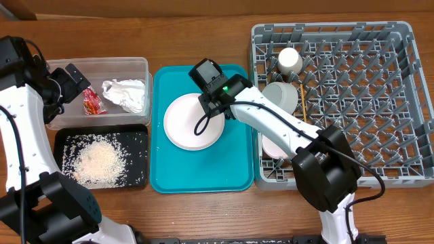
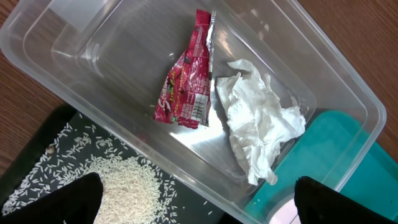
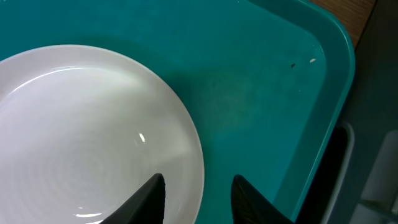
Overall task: Sort waste into correct bins and load items into the dishwasher
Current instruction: 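Grasp the white plate edge with the right gripper, then lift the plate and carry it over the rack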
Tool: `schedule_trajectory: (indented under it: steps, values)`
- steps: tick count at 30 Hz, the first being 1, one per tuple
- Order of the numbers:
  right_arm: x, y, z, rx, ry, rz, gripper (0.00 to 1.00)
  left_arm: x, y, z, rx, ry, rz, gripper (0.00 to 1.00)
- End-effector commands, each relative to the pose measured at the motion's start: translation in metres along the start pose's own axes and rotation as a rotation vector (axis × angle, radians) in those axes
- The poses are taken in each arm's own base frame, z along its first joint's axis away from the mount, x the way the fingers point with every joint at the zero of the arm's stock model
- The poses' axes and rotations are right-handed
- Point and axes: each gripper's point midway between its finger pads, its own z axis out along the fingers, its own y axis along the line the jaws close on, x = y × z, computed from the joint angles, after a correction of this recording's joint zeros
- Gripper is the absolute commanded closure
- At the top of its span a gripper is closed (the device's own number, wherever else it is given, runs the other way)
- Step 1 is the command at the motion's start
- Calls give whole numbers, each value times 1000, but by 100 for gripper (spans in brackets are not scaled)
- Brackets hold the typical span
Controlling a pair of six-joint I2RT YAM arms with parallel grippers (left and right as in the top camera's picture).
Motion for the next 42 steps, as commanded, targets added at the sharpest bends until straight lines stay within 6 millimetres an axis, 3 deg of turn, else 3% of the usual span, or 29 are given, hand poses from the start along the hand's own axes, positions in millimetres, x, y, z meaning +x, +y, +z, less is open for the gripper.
schedule_trajectory:
  steps: [1,20,30,33,40,42]
  values:
    - [1,-3,-1,15,-6,-5,64,-1,-2,-10,4,-25,29,0]
    - [30,-5,44,11,-31,12,64,-1,-2,-10,4,-25,29,0]
    - [45,6,50,-55,10,6,66,-1,-2,-10,4,-25,29,0]
    - [49,6,52,-54,14,6,75,-1,-2,-10,4,-25,29,0]
    - [51,6,52,-53,20,5,76,-1,-2,-10,4,-25,29,0]
    - [51,6,52,-53,20,5,85,-1,-2,-10,4,-25,29,0]
